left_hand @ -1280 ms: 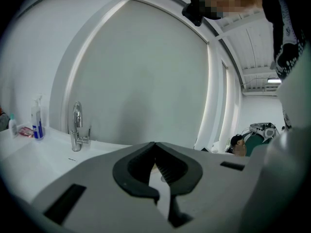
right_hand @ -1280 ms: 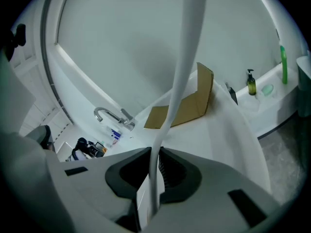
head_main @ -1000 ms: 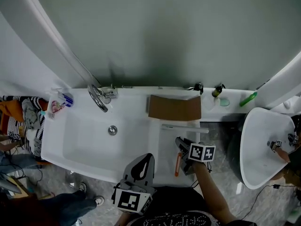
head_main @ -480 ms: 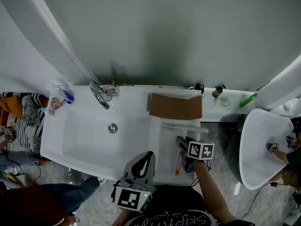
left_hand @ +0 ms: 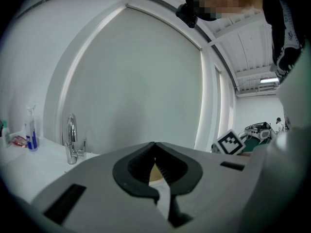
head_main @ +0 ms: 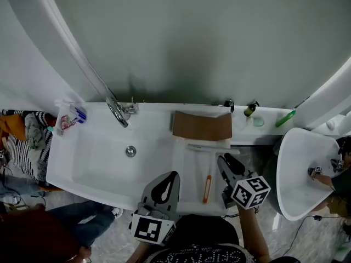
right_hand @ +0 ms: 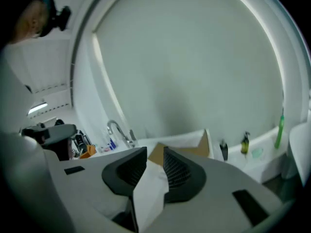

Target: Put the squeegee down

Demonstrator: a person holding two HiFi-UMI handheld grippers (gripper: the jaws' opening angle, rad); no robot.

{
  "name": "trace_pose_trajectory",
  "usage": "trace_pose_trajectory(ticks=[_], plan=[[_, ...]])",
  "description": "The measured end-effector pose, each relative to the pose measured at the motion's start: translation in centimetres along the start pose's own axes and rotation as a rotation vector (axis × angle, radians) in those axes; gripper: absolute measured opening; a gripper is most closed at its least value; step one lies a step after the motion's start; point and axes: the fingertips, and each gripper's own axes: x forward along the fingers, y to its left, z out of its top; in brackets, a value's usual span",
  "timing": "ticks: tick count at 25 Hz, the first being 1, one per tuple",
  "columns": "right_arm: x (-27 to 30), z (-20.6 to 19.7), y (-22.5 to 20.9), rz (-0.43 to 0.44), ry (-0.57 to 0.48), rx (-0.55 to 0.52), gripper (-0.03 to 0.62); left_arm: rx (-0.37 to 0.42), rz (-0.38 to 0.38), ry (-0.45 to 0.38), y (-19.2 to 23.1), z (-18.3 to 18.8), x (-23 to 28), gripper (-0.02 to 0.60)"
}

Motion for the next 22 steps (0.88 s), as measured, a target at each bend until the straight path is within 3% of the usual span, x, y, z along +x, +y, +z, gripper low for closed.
trace_pose_trajectory(ticks=[2, 4, 6, 10, 13, 22], plan=[[-2.6, 4.0, 3.3, 0.032, -0.142, -0.155, 0.056, 0.010, -0.015, -0.018, -0.5, 0.6, -0.3, 0.005], [-4.9, 6.2, 6.1, 0.046, -0.229, -0.276, 0.036, 0.007, -0.020, -0.046, -1.0, 1.1, -0.6, 0.005], [-6.7, 6.6, 8.4, 0.060, -0.265, -0.328, 0.026, -0.017, -0.019, -0.066, -1.4, 1.4, -0.9, 0.005], [-8.1, 3.1, 10.3, 0.060, -0.217, -0.335, 0.020, -0.007, -0.027, -0.013, -1.4, -0.1, -2.1, 0.005], [-8.2, 1.0, 10.7, 0.054, -0.167, -0.292, 0.020, -0.013, -0.025, -0.036, -1.4, 0.3, -2.6, 0.005], [-8.6, 1.1, 11.5, 0.010, -0.177, -0.322, 0.020, -0.020, -0.043, -0.044, -1.4, 0.2, -3.7, 0.005]])
